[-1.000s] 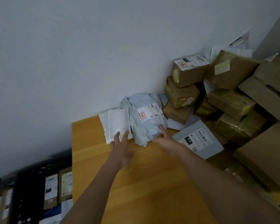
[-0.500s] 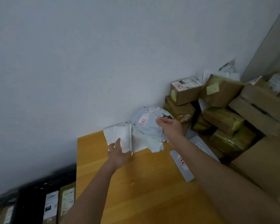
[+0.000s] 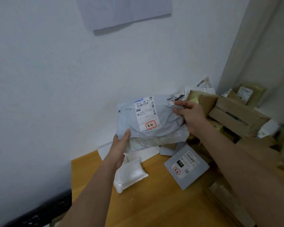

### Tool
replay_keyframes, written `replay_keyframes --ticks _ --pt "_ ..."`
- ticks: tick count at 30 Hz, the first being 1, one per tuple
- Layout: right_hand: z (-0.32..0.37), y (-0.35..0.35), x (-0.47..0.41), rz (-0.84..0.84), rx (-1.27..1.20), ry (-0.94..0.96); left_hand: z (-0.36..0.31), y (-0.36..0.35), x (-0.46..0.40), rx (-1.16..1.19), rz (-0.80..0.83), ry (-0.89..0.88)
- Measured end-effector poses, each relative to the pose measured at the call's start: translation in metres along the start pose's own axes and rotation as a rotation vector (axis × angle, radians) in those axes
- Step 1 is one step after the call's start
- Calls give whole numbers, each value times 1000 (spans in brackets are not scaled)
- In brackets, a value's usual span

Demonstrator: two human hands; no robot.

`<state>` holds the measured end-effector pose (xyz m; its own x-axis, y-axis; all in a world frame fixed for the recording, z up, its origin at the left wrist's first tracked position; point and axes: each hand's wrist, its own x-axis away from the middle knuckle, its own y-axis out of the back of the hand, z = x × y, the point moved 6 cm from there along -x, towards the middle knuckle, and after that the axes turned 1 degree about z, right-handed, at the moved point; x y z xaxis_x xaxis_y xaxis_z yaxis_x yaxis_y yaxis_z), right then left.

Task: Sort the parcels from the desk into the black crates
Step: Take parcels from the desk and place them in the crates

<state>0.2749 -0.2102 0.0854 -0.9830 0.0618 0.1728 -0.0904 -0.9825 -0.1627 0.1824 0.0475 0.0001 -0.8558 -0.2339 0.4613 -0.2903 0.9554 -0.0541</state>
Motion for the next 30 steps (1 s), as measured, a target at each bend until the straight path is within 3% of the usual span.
replay_keyframes --ticks 4,12,21,30 --pt "1 10 3 21 -108 -18 -23 -2 8 127 28 -189" --pt "-12 8 1 61 -81 -29 -32 16 9 224 5 -262" --pt "-40 -14 -2 285 330 -9 -21 39 7 310 -51 -197" --pt "-75 -37 -12 355 327 5 20 76 9 328 -187 -67"
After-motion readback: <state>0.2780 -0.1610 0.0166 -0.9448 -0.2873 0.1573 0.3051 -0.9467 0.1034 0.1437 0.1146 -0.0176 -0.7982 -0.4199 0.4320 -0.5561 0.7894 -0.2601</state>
